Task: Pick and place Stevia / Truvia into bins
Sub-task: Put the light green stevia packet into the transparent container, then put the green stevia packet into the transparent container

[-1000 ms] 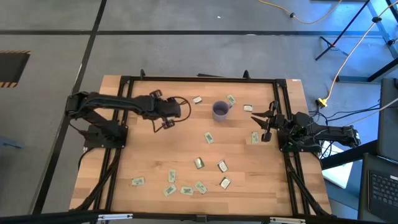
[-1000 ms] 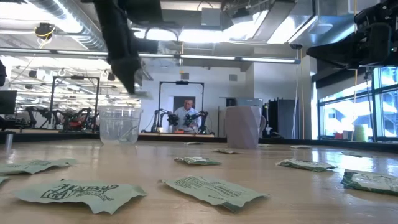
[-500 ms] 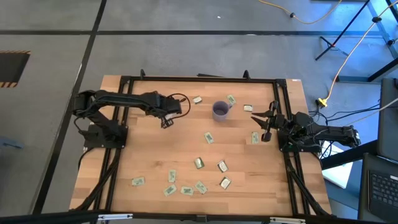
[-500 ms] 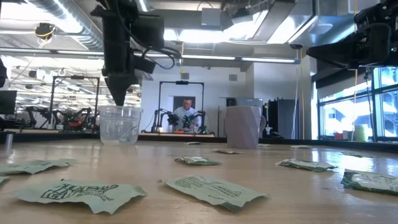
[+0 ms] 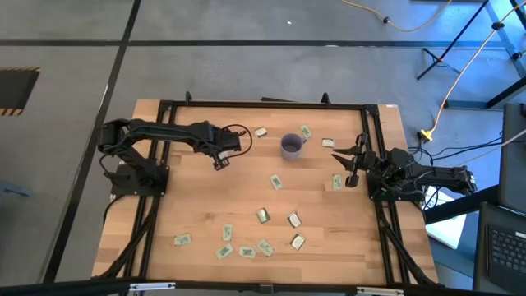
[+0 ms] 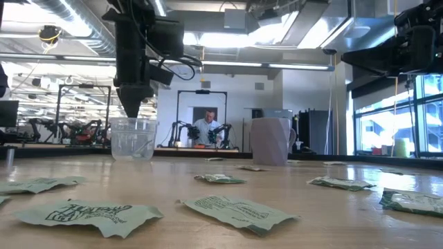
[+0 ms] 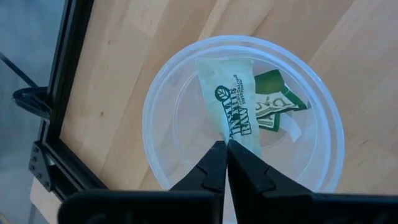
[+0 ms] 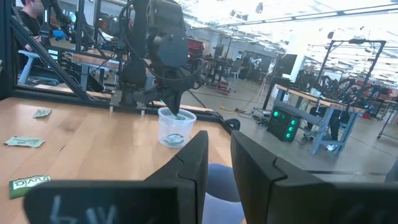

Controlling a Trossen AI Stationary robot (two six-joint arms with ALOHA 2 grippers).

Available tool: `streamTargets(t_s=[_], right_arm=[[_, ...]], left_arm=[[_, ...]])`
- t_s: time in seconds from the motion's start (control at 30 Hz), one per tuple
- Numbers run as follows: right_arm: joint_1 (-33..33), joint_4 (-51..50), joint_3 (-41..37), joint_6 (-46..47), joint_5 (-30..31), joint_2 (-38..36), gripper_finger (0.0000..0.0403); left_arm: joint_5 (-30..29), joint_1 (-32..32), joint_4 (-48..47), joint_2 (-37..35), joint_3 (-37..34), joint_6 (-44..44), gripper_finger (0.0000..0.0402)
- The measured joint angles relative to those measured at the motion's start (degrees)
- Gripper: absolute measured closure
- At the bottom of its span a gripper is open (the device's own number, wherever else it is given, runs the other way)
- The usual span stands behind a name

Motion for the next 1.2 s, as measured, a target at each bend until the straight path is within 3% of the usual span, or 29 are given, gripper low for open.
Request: streamTargets(t_s=[0.4,0.7,0.83,0.93,1.03,1.2], right_arm=[[0.0,-0.01,0.0,0.02,-0.04,-0.01,0.0328],[0.0,0.0,0.0,0.01,-0.06,0.0,0.0328],[0.0,0.0,0.01,0.01,-0.06,-0.01,0.0328],[-0.01,0.0,0.0,0.01,-0.06,0.0,0.0328],[-0.01,0.0,0.01,0.01,-0.06,-0.01,0.0328],[0.0,0.01,0.0,0.02,-0.06,0.0,0.0328]], left_arm=[[-0.11,-0.04,-2.31,-0.11,0.0,-0.88,0.0341],[-0.63,-0.04,-2.12,-0.11,2.29,-0.39,0.0334],[-3.48,-0.04,-1.78,-0.11,4.98,0.12,0.0332],[-3.05,-0.01,1.55,-0.15,6.33,4.07,0.0327],[0.1,0.34,8.43,-0.15,6.45,10.52,0.032],[12.29,2.36,20.86,0.31,6.45,19.02,0.0301]])
